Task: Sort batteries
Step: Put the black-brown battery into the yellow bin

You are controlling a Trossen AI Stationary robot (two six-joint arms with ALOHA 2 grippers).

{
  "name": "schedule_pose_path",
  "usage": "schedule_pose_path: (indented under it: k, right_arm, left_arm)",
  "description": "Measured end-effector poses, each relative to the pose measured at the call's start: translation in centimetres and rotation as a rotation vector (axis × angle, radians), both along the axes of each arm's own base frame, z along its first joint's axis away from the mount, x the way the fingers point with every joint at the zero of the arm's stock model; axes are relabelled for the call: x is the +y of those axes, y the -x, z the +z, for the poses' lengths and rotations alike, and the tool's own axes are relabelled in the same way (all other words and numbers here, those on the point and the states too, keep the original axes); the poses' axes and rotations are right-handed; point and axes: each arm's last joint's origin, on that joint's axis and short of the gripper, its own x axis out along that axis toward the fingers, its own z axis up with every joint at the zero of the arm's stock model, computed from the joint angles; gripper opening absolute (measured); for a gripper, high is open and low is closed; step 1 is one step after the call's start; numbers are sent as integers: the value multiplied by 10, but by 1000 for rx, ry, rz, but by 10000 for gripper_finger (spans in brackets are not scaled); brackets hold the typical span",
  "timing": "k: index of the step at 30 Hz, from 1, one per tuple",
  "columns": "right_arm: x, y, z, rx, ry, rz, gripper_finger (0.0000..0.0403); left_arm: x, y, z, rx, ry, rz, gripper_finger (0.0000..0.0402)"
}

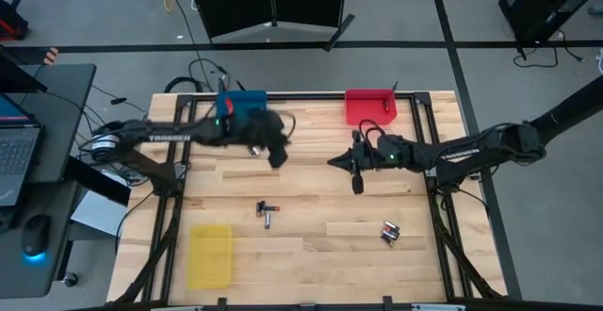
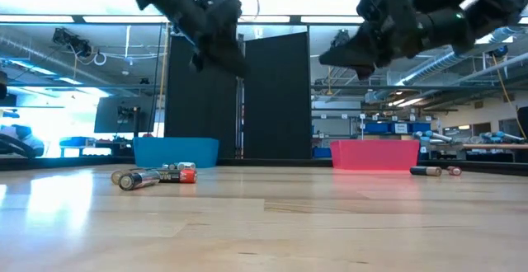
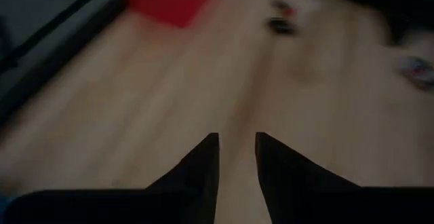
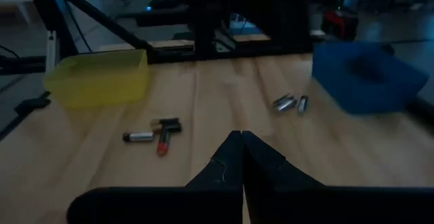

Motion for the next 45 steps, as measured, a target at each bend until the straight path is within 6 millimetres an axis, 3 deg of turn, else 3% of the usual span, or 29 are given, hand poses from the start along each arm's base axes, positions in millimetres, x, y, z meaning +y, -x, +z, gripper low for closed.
schedule_pose_path:
  k: [4, 9, 18, 23, 30, 37, 45]
  right_arm:
    - [11, 7, -14, 36, -39, -31, 9]
    - [23, 13, -24, 69, -55, -67, 10]
    - [31, 13, -25, 83, -65, -50, 10]
    - [30, 14, -26, 89, -53, -48, 12]
    - [30, 14, -26, 89, -30, -41, 12]
    - [31, 14, -25, 90, -21, -38, 12]
    - [31, 14, -25, 89, -23, -38, 12]
  left_arm:
    - [-42, 1, -11, 13, 53, -88, 90]
    - [-83, 9, -19, 91, 137, -31, 80]
    - [-120, 44, -44, 403, 404, 309, 52]
    - [-133, 52, -49, 412, 491, 426, 54]
    - [-139, 52, -77, 275, 651, 484, 100]
    - [-133, 67, -104, 308, 663, 565, 139]
    - [-133, 68, -116, 280, 666, 570, 143]
